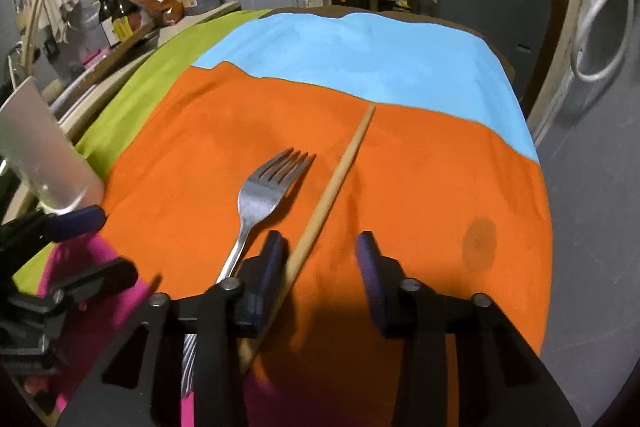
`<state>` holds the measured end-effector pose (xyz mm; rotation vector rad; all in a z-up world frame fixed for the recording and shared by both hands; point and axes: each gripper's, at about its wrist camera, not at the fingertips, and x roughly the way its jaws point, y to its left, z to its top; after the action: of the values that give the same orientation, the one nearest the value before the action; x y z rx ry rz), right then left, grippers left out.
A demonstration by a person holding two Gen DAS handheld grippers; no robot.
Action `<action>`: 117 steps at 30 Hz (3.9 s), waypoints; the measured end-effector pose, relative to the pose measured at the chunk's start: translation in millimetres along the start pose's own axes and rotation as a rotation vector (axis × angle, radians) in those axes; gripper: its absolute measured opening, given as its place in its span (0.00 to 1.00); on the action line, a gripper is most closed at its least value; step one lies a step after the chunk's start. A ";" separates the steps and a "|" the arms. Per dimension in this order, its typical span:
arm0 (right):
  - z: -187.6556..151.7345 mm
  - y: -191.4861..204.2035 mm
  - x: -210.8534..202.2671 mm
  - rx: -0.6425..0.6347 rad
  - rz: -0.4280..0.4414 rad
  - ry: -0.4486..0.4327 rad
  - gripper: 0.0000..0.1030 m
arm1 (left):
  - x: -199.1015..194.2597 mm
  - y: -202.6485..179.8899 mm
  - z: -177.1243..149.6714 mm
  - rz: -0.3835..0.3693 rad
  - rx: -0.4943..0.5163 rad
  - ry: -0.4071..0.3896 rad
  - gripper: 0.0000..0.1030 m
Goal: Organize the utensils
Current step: 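Grasp the steel fork with the left gripper while the right gripper grasps the chopstick, then carry the fork and chopstick over the white caddy and lower them in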
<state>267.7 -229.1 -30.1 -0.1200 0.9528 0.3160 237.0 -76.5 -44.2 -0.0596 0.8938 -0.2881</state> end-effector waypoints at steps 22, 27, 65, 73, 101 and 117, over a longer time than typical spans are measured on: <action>-8.3 -62.9 -9.7 0.109 0.001 0.004 0.06 | 69.6 -27.3 64.2 -0.273 0.062 0.132 0.23; 10.9 -76.0 4.4 0.186 0.050 0.035 0.06 | 80.4 -21.9 77.1 -0.333 -0.001 0.183 0.18; -27.4 27.1 -109.6 0.093 0.049 -0.592 0.04 | -67.0 -48.4 2.2 -0.011 0.230 -0.487 0.00; -16.2 51.0 -132.9 0.080 0.091 -0.706 0.04 | -98.8 -29.5 -2.4 -0.024 0.197 -0.527 0.00; 99.5 173.6 -134.4 0.189 0.312 -1.064 0.04 | -242.6 146.7 56.7 0.152 -0.055 -0.753 0.00; 89.6 175.9 -104.0 0.321 0.216 -1.066 0.05 | -195.2 177.2 44.8 0.214 -0.111 -0.732 0.00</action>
<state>225.9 -63.1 113.1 0.4209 -0.0564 0.3582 195.9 143.6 102.0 -0.1595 0.1831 -0.0036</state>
